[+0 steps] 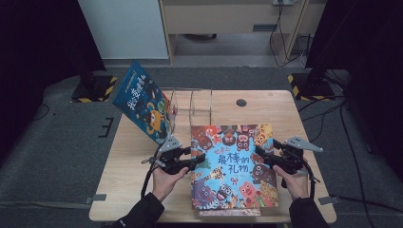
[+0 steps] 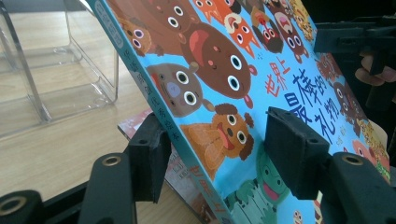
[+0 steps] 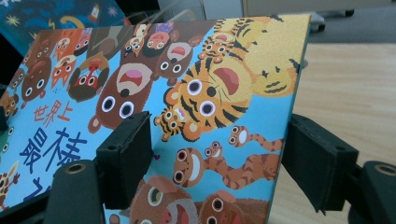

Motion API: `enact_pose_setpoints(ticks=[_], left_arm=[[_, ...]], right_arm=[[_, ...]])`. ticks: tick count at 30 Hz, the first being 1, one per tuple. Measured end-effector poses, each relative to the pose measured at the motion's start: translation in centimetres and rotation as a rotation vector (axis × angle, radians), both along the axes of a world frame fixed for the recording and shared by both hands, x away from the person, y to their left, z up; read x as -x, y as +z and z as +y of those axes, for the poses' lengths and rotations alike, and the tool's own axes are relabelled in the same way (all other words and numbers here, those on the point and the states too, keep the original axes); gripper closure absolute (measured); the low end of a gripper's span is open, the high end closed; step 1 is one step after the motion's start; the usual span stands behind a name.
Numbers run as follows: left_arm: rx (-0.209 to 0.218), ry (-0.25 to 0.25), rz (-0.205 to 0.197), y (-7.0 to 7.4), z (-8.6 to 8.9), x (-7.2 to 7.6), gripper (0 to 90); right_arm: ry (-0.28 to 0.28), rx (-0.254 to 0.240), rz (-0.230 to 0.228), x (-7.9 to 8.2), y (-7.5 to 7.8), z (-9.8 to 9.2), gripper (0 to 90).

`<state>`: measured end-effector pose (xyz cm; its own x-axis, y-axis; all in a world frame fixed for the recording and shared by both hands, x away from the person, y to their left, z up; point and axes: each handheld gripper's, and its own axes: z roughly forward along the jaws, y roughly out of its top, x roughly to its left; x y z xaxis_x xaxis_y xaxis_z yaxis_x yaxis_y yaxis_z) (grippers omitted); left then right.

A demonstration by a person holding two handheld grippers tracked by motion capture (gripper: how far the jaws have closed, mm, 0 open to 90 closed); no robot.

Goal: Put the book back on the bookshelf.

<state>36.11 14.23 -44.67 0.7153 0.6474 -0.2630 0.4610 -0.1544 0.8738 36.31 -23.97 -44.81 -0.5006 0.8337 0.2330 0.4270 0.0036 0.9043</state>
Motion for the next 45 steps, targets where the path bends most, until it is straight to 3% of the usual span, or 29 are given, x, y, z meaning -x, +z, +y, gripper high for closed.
enact_pose_setpoints(ticks=[9,22,30,39,45], left_arm=[[0.028,0.004,-0.084,1.9,0.6,0.7,48.6],[0.055,0.008,-0.152,3.7,0.9,1.4,54.5],[0.045,-0.007,-0.212,4.6,1.0,2.0,57.1],[0.058,-0.041,-0.222,4.6,1.4,2.4,58.9],[0.075,-0.058,-0.183,4.2,1.3,1.9,56.7]], right_arm=[[-0.015,-0.034,-0.132,0.8,2.0,0.0,34.0],[-0.024,-0.059,-0.219,1.8,3.6,0.0,38.5],[-0.028,-0.069,-0.278,2.5,4.6,0.0,40.9],[-0.002,-0.054,-0.307,3.3,4.5,-0.4,42.1],[0.001,-0.053,-0.289,3.4,4.2,-0.5,41.8]])
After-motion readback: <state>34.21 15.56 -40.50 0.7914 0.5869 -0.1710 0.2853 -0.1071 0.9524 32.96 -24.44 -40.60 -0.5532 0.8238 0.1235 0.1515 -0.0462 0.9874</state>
